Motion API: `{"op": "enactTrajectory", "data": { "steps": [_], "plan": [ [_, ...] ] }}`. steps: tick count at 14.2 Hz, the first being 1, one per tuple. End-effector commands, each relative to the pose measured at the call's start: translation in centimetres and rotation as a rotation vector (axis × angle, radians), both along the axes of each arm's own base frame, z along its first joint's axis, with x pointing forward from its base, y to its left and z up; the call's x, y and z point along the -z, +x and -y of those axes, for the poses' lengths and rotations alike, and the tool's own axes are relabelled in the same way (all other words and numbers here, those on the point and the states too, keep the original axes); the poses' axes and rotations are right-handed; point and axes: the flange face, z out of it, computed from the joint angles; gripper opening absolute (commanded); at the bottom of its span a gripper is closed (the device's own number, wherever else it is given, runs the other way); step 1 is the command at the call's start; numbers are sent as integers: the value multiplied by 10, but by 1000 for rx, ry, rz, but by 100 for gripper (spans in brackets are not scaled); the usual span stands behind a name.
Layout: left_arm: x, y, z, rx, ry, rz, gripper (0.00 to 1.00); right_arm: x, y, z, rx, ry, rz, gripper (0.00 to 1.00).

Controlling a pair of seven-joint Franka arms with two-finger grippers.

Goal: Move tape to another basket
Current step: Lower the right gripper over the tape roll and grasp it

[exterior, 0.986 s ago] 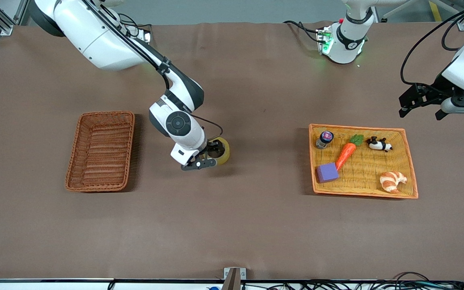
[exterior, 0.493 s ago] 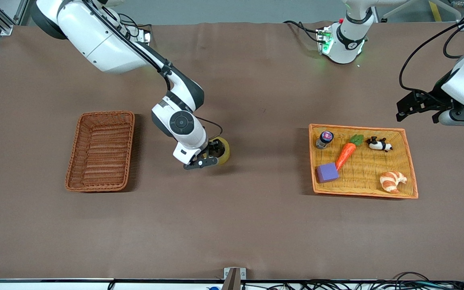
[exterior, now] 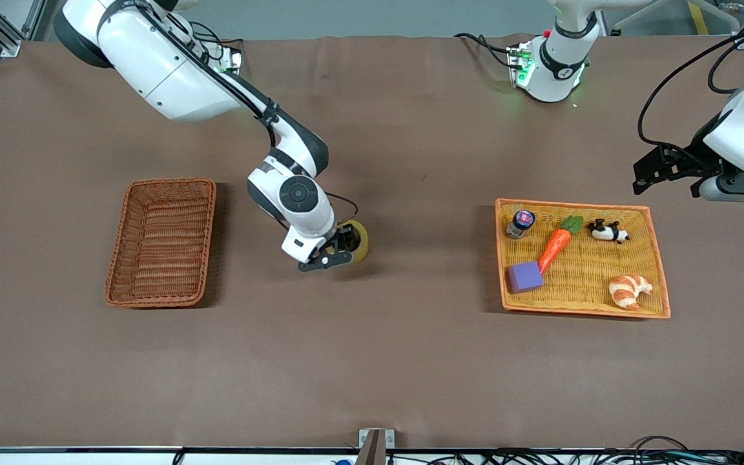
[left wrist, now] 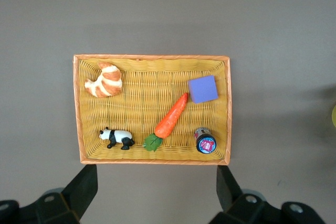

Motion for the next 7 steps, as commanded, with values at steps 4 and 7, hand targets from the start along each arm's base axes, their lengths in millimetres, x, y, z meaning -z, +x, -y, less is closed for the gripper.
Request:
{"op": "enactTrajectory", "data": {
  "steps": [4, 7],
  "plan": [
    [7, 6, 3, -5, 19, 2, 100, 4, 0, -2, -11, 11, 48, 85],
    [13, 10, 4, -3, 19, -8, 100, 5, -1, -2, 5, 5, 42, 58]
  ]
}}
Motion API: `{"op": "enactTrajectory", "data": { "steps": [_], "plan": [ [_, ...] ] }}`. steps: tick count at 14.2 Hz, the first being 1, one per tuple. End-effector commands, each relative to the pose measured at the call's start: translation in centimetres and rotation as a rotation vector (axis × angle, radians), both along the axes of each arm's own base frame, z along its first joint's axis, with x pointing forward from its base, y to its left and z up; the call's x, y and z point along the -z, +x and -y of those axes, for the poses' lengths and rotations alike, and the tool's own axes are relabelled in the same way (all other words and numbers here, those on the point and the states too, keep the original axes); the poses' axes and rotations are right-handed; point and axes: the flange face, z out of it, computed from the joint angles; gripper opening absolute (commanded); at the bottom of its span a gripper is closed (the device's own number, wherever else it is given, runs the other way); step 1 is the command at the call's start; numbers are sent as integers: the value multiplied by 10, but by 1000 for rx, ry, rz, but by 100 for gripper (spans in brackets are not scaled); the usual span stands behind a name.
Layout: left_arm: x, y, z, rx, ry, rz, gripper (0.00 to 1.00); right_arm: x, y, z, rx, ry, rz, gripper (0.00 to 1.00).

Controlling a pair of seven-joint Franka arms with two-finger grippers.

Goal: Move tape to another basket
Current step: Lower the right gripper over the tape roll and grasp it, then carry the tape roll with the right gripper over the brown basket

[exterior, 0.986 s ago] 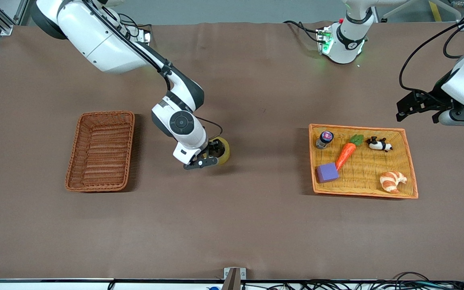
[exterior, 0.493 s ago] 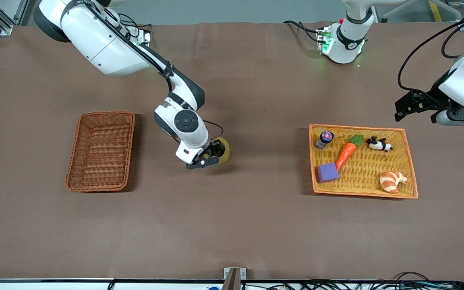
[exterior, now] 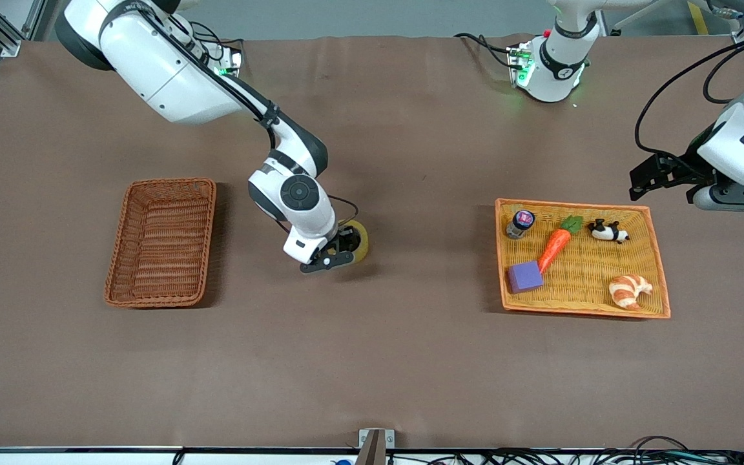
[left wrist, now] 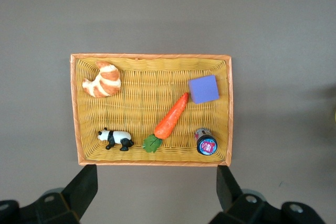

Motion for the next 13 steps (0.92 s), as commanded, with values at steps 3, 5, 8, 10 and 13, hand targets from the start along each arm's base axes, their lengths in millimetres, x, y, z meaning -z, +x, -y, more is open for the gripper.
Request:
{"op": "enactTrajectory", "data": {
  "steps": [3, 5, 8, 10, 13],
  "plan": [
    [-1, 3, 1, -8, 19, 11, 100, -1, -2, 0, 55, -5, 12, 14],
    [-1, 3, -1, -10, 16, 10, 100, -9, 7, 1, 151, 5, 24, 0],
    [-1, 3, -1, -12, 16, 12, 100, -25, 23, 18, 173, -13, 33, 0],
    [-1, 3, -3, -16, 16, 10, 100, -56, 34, 38, 192, -47, 54, 0],
    [-2, 3, -3, -15, 16, 12, 100, -134, 52, 92, 226, -138, 64, 0]
  ]
}}
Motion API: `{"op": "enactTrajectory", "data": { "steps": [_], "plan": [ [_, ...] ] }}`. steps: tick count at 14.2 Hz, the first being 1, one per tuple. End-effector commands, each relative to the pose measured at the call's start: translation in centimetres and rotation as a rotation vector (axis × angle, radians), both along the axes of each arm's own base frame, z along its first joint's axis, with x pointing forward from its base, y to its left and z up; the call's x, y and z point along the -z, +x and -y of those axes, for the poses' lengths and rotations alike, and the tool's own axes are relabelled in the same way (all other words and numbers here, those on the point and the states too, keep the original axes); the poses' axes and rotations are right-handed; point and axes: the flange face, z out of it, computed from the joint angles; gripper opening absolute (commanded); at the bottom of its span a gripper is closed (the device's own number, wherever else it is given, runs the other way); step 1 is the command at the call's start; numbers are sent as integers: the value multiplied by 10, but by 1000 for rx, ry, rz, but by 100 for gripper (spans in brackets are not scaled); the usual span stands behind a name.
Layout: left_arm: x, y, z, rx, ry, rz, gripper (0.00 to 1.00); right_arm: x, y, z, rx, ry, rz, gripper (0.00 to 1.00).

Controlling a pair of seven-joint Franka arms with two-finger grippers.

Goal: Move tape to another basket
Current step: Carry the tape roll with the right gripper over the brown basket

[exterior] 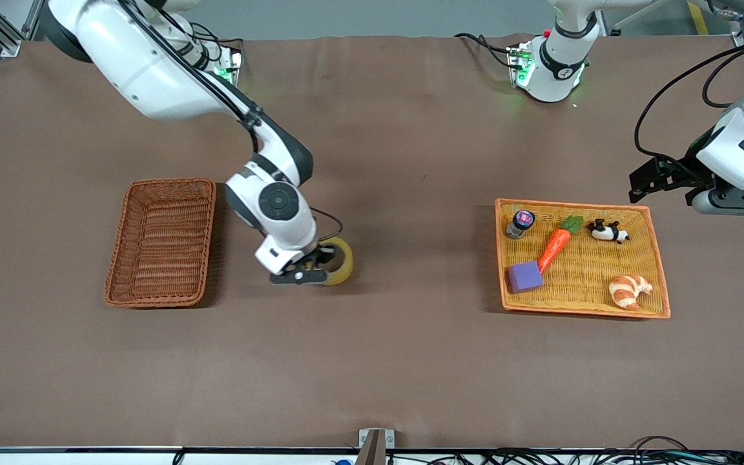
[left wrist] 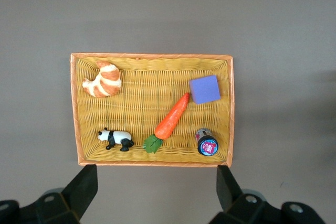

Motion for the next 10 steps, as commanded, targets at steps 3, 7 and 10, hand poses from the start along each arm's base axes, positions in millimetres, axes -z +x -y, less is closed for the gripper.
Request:
{"op": "enactTrajectory", "data": {
  "steps": [3, 7, 10],
  "plan": [
    [-7, 0, 1, -8, 18, 19, 100, -126, 25, 116, 86, -74, 29, 0],
    [-7, 1, -8, -3, 21, 19, 100, -155, 25, 212, 5, -136, -24, 0],
    [-7, 1, -10, -8, 21, 19, 100, -154, 16, 271, -41, -130, -66, 0]
  ]
}}
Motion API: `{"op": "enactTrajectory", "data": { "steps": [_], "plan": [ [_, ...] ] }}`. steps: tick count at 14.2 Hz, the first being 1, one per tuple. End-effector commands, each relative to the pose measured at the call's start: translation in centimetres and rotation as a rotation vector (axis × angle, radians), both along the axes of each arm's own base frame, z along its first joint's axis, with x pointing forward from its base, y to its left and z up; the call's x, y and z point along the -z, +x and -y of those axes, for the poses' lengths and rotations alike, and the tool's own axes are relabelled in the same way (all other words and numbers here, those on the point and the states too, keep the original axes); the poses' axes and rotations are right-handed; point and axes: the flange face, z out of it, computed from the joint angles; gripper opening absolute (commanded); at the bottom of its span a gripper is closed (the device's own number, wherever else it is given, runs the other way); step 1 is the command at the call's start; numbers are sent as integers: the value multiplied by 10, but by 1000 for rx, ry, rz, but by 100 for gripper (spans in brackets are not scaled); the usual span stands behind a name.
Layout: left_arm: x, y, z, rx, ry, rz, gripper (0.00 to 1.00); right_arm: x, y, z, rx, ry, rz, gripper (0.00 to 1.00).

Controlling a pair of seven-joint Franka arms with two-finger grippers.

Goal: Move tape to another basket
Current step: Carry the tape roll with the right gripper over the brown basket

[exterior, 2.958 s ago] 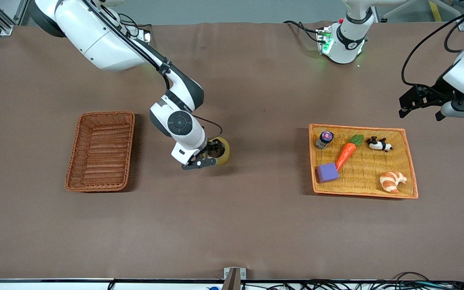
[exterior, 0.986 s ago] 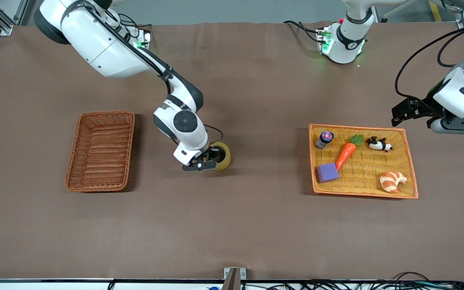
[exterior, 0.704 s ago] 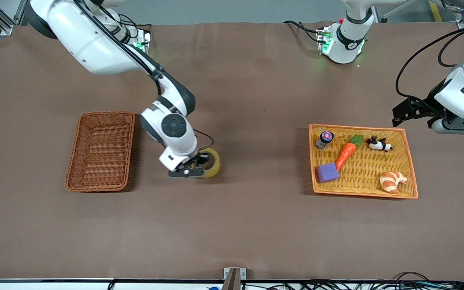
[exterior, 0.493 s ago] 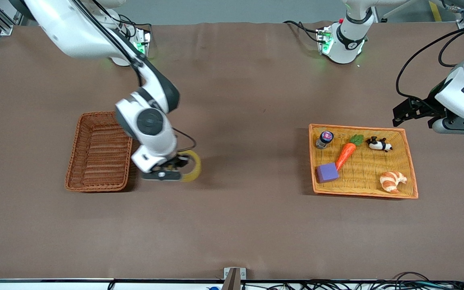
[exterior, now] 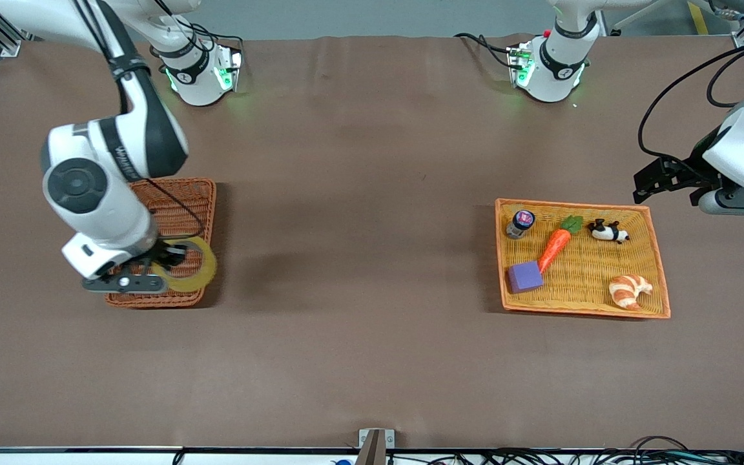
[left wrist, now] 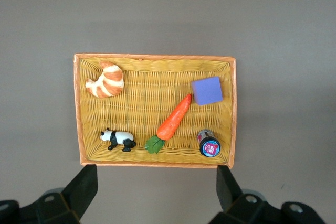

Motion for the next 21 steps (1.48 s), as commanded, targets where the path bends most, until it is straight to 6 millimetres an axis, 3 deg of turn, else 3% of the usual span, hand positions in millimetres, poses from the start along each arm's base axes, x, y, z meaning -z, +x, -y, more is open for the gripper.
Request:
{"op": "enactTrajectory", "data": {
  "steps": [1, 3, 5, 9, 13, 17, 21],
  "plan": [
    [-5, 0, -3, 4, 20, 14, 100, -1, -22, 50, -38, 48, -40, 0],
    [-5, 0, -3, 4, 20, 14, 100, 15, -38, 85, -80, 92, -23, 0],
    [-3, 0, -2, 5, 20, 11, 100, 50, -56, 118, -112, 103, 4, 0],
    [-2, 0, -1, 5, 20, 9, 100, 114, -94, 139, -159, 108, 57, 0],
    [-1, 1, -2, 5, 20, 6, 100, 149, -115, 140, -167, 113, 87, 2],
    [1, 2, -2, 4, 20, 5, 100, 178, -123, 140, -172, 114, 90, 6],
    [2, 5, -1, 4, 19, 8, 100, 186, -124, 141, -169, 113, 79, 32]
  ]
}}
